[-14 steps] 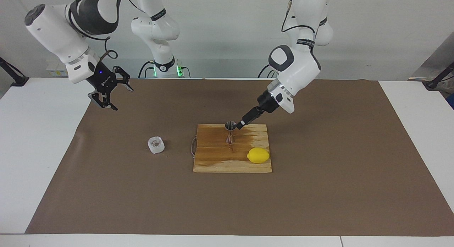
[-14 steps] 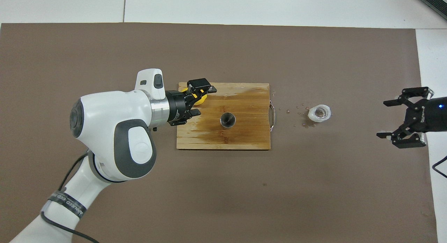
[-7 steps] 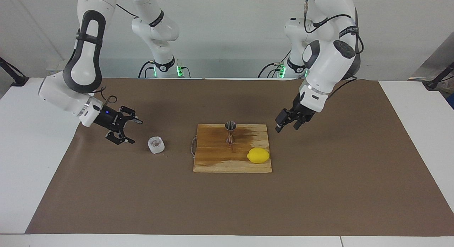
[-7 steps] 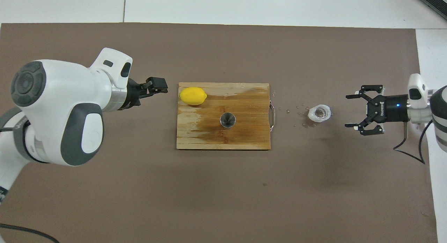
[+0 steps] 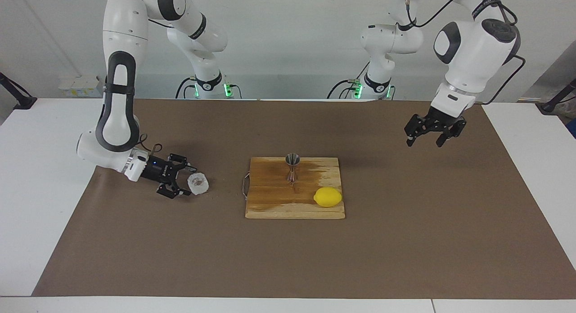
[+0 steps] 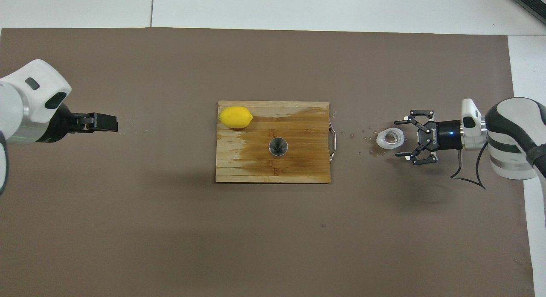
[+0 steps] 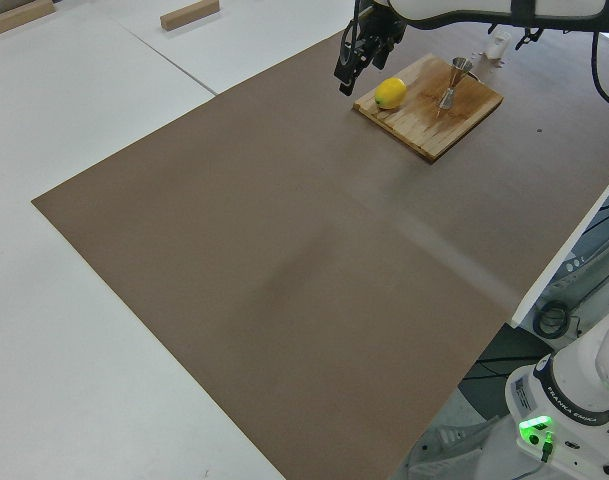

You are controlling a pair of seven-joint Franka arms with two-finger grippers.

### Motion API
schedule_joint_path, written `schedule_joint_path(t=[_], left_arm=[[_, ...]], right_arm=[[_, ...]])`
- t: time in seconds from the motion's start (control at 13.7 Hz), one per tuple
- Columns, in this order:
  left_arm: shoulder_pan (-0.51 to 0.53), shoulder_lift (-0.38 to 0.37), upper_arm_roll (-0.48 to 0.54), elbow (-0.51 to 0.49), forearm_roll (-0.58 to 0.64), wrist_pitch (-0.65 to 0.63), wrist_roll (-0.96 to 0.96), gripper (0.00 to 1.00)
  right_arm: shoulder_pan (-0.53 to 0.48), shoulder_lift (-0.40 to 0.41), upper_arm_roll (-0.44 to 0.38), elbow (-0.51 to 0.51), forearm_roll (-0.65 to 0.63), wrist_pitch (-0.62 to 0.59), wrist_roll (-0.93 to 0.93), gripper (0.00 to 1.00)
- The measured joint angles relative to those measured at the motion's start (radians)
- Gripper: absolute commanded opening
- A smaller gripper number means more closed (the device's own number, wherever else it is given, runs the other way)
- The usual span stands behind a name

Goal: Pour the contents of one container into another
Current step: 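Grasp the white container with the right gripper and carry it over the cup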

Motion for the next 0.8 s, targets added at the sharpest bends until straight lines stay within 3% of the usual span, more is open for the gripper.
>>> schedule_joint_path(t=[0.22, 0.37, 0.51, 0.66, 0.8], left_arm=[[0.044, -0.001, 0.000, 0.121, 0.011, -0.147, 0.081, 1.00], [0.057, 0.008, 0.000, 0.207, 0.018, -0.243, 0.095, 1.00], [0.058, 0.045, -0.003, 0.311, 0.022, -0.342, 0.095, 1.00], [0.058, 0.073, -0.004, 0.357, 0.023, -0.370, 0.098, 1.00], [0.058, 0.084, -0.006, 0.367, 0.023, -0.371, 0.128, 1.00]], right_arm=[[0.041, 0.001, 0.000, -0.007, 0.000, 0.064, -0.004, 1.00], [0.061, 0.003, 0.000, -0.013, 0.000, 0.087, -0.007, 0.70], [0.072, 0.003, 0.000, -0.014, 0.000, 0.087, -0.009, 0.47], [0.075, 0.003, 0.000, -0.015, 0.000, 0.087, -0.009, 0.18], [0.075, 0.003, 0.000, -0.015, 0.000, 0.087, -0.009, 0.12]])
